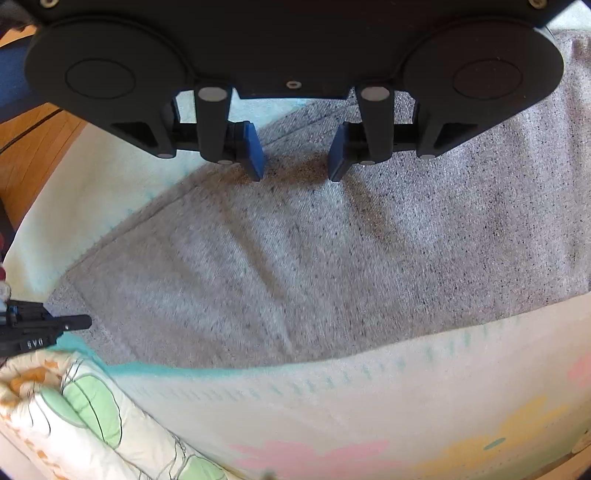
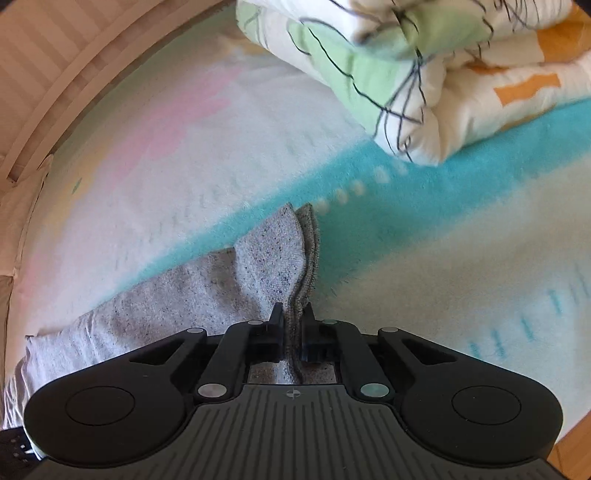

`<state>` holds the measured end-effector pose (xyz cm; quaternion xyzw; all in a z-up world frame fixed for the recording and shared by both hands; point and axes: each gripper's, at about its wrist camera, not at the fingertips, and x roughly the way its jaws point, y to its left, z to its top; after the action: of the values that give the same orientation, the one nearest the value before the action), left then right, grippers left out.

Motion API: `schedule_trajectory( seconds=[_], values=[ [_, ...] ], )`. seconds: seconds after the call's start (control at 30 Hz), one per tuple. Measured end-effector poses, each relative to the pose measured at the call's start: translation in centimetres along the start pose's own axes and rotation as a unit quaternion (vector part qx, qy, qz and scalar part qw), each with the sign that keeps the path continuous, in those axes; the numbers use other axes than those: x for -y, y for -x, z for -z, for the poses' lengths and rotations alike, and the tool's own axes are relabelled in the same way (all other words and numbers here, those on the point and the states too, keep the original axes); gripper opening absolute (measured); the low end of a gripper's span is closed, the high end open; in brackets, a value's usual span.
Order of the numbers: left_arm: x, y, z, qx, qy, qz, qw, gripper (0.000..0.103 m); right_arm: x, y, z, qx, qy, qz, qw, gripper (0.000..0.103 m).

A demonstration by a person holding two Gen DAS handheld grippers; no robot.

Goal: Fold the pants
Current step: 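Lift the cuff with the right gripper and fold it toward the waistband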

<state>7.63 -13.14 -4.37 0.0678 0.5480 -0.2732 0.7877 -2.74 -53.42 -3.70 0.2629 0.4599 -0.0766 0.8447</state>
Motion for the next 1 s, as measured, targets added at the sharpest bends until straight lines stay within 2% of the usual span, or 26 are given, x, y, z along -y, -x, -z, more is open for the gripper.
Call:
schedule_trajectory(
  seconds=[0.07,0.2,0.33,0.43,0.53,0.67,0.8,0.9,1.0],
  values=[
    [0.1,1.2,-1.5,0.024,0.003,-0.002,0.9997,0.046,-0.5,1.0,-0.2,0.016,0.001,-0.003,1.0,0.008],
    [0.5,1.5,-5.8,0.062,0.015,-0.03,0.9975,0.047,-1.2,2.2,-0.4,0.032,0.004,-0.006,0.999,0.008],
    [0.1,-1.2,-9.2,0.059,0.058,-0.046,0.9955,0.046,-1.3,2.5,-0.4,0.034,0.006,-0.006,0.999,0.008],
    [0.4,-4.0,-10.5,0.042,0.061,-0.062,0.9953,0.046,-1.3,3.0,-0.5,0.038,0.0,-0.014,0.999,0.008],
    [0.6,-6.4,-10.9,0.022,0.061,-0.081,0.9946,0.046,-1.3,3.1,-0.5,0.046,0.0,-0.022,0.999,0.008],
    [1.9,-7.3,-11.0,0.044,0.026,-0.112,0.9924,0.048,-1.5,3.3,-0.6,0.053,-0.002,-0.034,0.998,0.008],
    [1.7,-5.0,-10.3,0.057,0.058,-0.099,0.9918,0.046,-1.8,3.9,-0.7,0.06,-0.003,-0.045,0.997,0.008],
    [2.4,-3.0,-8.1,0.071,0.047,-0.093,0.992,0.046,-2.1,4.4,-0.7,0.067,-0.002,-0.053,0.996,0.008],
    [3.3,-2.9,-5.6,0.054,0.032,-0.084,0.9944,0.046,-2.6,4.6,-0.7,0.072,0.002,-0.057,0.996,0.008]
  ],
)
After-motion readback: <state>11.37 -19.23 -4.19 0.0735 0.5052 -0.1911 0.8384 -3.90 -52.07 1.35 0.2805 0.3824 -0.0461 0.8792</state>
